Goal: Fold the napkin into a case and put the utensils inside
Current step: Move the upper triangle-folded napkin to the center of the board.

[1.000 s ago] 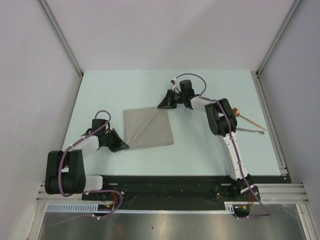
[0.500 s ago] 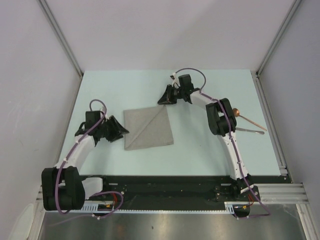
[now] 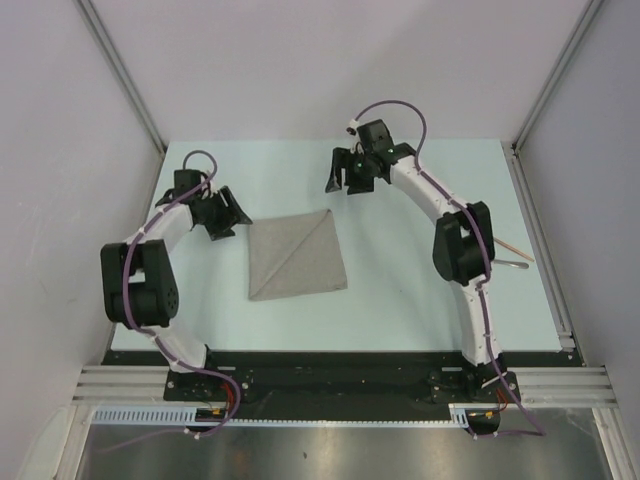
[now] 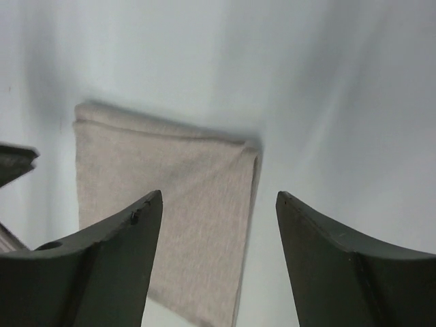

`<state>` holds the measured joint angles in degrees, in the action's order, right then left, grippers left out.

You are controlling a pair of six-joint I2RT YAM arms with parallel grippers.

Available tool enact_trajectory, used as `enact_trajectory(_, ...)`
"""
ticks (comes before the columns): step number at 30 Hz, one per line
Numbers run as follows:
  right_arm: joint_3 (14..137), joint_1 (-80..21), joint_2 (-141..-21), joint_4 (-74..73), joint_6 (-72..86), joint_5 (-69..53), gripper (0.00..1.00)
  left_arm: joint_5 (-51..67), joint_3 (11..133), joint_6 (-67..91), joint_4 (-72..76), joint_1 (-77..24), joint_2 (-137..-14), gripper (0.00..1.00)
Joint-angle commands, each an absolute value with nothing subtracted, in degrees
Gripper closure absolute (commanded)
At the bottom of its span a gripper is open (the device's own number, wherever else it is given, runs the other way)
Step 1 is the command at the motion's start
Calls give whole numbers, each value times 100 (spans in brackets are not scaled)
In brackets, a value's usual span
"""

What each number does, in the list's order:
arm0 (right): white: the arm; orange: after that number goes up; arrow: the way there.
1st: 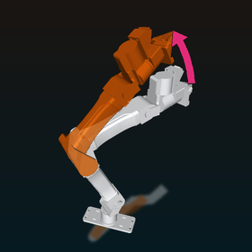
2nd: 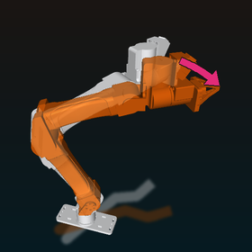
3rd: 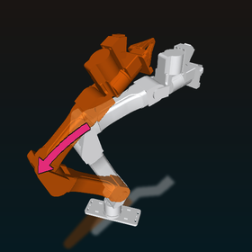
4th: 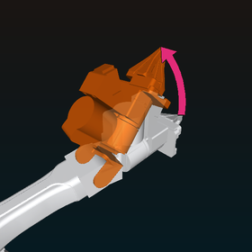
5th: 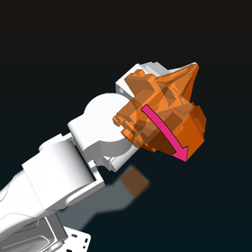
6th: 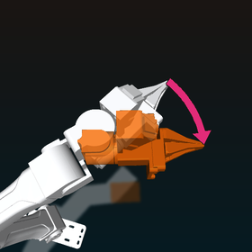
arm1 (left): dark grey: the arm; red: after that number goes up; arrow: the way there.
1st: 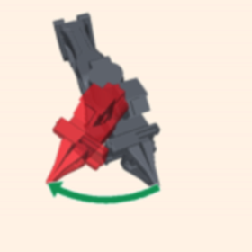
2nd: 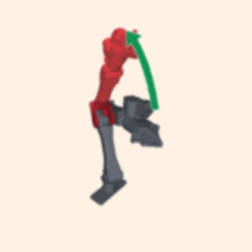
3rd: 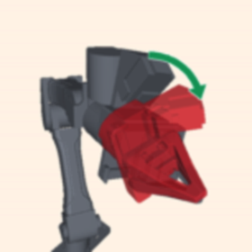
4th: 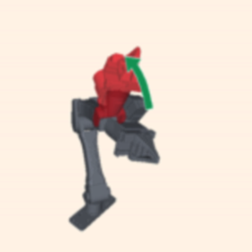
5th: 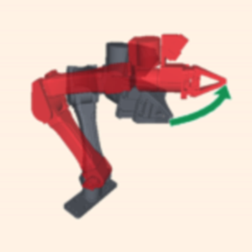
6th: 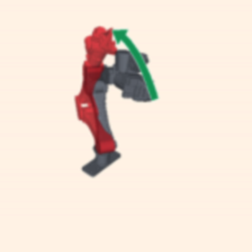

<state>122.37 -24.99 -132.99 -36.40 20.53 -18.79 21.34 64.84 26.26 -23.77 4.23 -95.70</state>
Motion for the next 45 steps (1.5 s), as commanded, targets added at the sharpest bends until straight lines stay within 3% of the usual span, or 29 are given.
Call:
enact_trajectory(1,10808,-3084,-12051,-3773,1942,-1625,28,2170,6908,2460,-2690,527,-9826,34)
enact_trajectory(5,9008,-3602,-11085,-3008,2276,-1556,31,2294,6558,2733,-2426,536,-9345,33)
enact_trajectory(8,7941,-4173,-10338,-2585,2417,-1064,43,2346,6259,2944,-2286,536,-8975,33)
enact_trajectory(10,7385,-4585,-9864,-2207,2548,-652,53,2478,6109,3006,-2092,536,-8851,33)
enact_trajectory(13,6497,-4877,-9572,-1619,2969,-492,78,2522,6047,2997,-2065,527,-8789,33)
enact_trajectory(14,6182,-4913,-9502,-1478,3101,-536,91,2522,6047,2997,-2065,527,-8789,34)
enact_trajectory(16,6004,-4983,-9518,-1187,3330,-502,100,2566,6047,3023,-1987,527,-8789,34)
enact_trajectory(35,5775,-5115,-10265,-765,3542,306,100,2399,6100,3146,-2048,536,-8569,33)
enact_trajectory(45,5432,-4483,-10467,-237,3174,544,100,2435,6231,3375,-2013,536,-8798,25)
